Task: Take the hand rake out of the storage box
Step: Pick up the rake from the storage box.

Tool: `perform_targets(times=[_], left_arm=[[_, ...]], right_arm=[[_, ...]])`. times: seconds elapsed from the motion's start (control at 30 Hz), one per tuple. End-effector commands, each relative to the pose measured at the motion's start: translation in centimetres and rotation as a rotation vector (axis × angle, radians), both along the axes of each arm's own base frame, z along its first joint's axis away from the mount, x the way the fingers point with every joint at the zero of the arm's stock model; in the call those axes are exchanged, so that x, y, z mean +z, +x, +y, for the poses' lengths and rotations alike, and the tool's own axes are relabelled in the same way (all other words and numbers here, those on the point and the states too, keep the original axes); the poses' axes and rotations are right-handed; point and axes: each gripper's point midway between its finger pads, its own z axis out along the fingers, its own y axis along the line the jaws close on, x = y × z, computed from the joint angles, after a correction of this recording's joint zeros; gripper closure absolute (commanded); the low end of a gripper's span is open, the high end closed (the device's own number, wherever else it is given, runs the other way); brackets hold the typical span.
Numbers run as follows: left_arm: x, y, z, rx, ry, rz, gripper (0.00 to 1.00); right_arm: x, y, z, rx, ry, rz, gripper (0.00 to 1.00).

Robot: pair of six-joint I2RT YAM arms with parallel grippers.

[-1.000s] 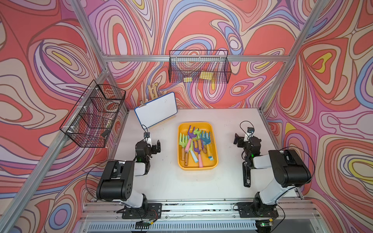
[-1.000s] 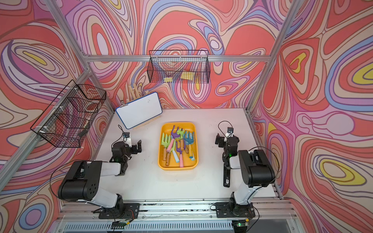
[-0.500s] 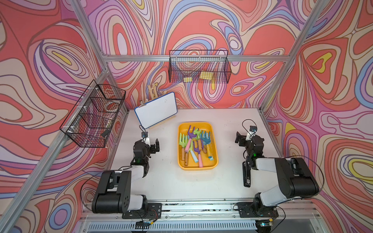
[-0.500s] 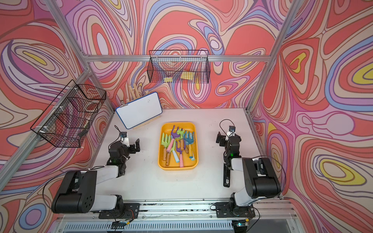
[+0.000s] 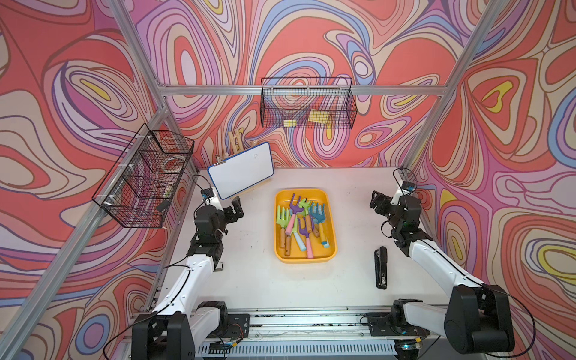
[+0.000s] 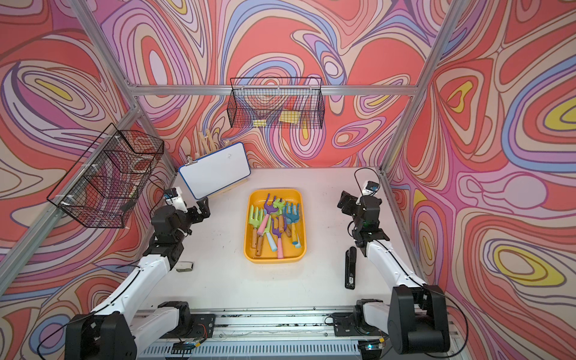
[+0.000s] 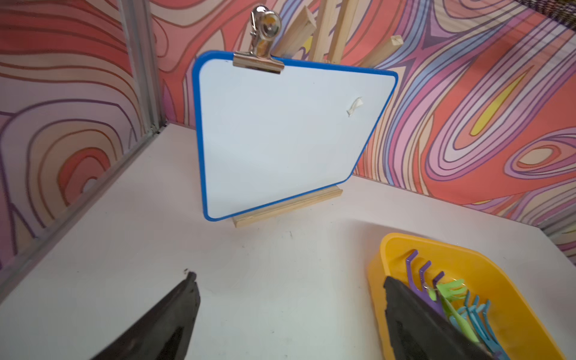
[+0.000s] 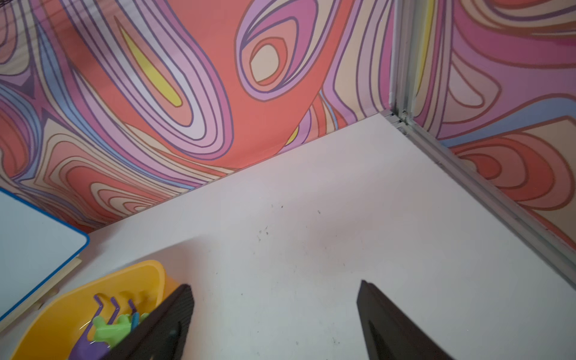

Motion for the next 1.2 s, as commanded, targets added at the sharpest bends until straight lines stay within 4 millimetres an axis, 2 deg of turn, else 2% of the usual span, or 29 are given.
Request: perform_targets(times=[0.0,0.23,0.33,0.47,0.6,0.7,0.87,0.93,1.07,1.17], left_arm=[[-2.9,-0.7,-3.3,-0.150,-0.137,0.133,0.09],[-1.0,-1.2,-6.1,-0.297,-0.195,0.102,0.16],[-0.9,-1.1,-7.5,-0.343,-0.171,0.119,0.18],[-1.0,-1.2,-10.3,-0.442,-0.143,0.163,0.22],[-0.9,-1.4,-12.7,-0.522,-0.125,0.186,0.26],[-1.4,-1.7,-15.1,-0.560,-0.006,0.230,0.27],[-2.3,-2.0,-19.5,-0.626,0.176,0.300,0.29],[-3.0,-1.9,-21.0,-0.661,0.186,0.323,0.30],[-4.5,-1.4,-22.5,-0.648,0.301,0.384,0.31],[-5.8,-1.3,-22.6,-0.606,0.443,0.453,0.34]], right_arm=[[-0.1,-0.4,3.2,0.172,0.079,0.064,0.18],[1.3,0.2,9.1,0.458,0.203,0.108,0.30],[1.0,0.3,12.0,0.513,0.163,0.149,0.33],[0.3,0.3,15.7,0.576,0.096,0.198,0.34],[-0.4,0.2,17.7,0.625,0.100,0.229,0.37],[-0.2,0.0,17.4,0.606,0.094,0.234,0.39],[0.9,-0.7,14.6,0.476,0.033,0.197,0.42],[1.1,-1.2,13.2,0.408,0.013,0.178,0.44],[0.9,-2.5,10.4,0.282,-0.038,0.134,0.47],[0.7,-3.3,8.9,0.213,-0.060,0.097,0.48]])
